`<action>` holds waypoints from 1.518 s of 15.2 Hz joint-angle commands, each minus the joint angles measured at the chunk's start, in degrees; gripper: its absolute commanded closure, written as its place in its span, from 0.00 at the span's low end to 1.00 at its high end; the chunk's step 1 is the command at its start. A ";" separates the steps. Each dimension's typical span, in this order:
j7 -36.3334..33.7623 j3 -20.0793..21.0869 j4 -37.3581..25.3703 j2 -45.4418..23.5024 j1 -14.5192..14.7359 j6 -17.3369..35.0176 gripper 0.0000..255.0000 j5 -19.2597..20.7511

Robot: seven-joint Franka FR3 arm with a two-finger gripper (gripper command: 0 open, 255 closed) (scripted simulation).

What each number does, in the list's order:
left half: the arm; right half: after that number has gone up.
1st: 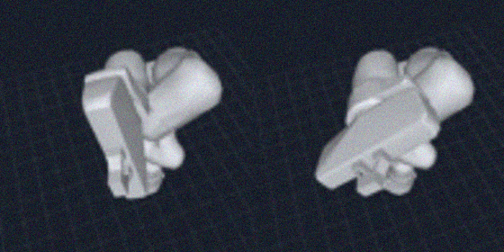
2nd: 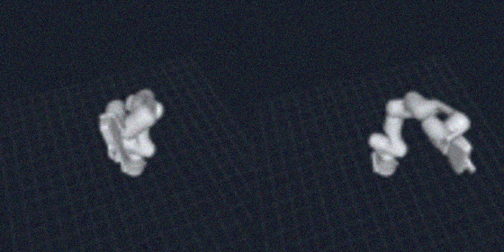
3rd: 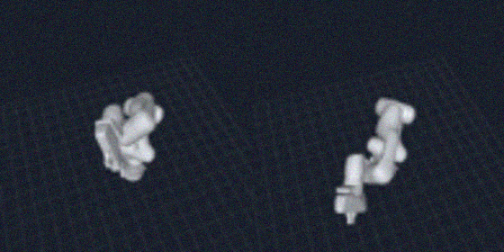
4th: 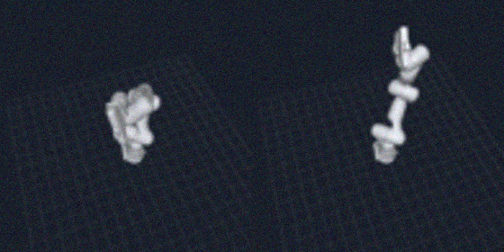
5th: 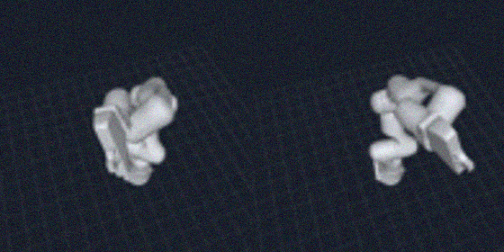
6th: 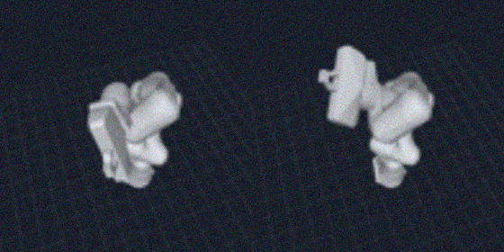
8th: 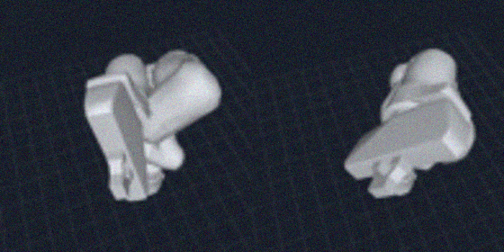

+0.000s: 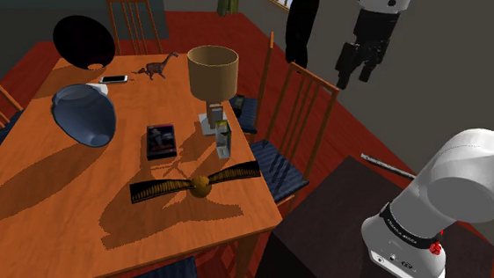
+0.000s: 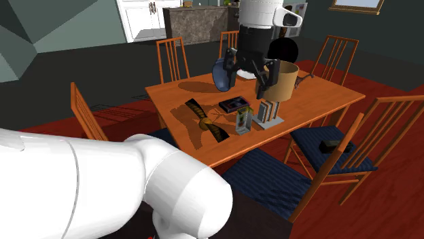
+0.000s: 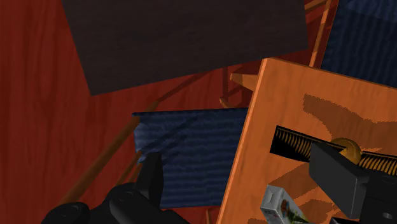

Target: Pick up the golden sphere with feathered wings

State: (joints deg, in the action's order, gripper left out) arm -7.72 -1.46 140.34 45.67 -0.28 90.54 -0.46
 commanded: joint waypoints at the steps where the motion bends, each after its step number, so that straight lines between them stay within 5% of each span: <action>1: 0.00 0.00 0.00 0.00 0.00 0.00 0.00 0.00; 13: 1.20 7.72 -4.38 -23.24 5.97 16.63 0.00 0.67; 23: -0.38 13.74 -14.04 -44.26 9.65 25.28 0.00 6.36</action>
State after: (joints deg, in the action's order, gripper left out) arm -7.81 11.69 126.93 3.30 8.92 114.91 5.18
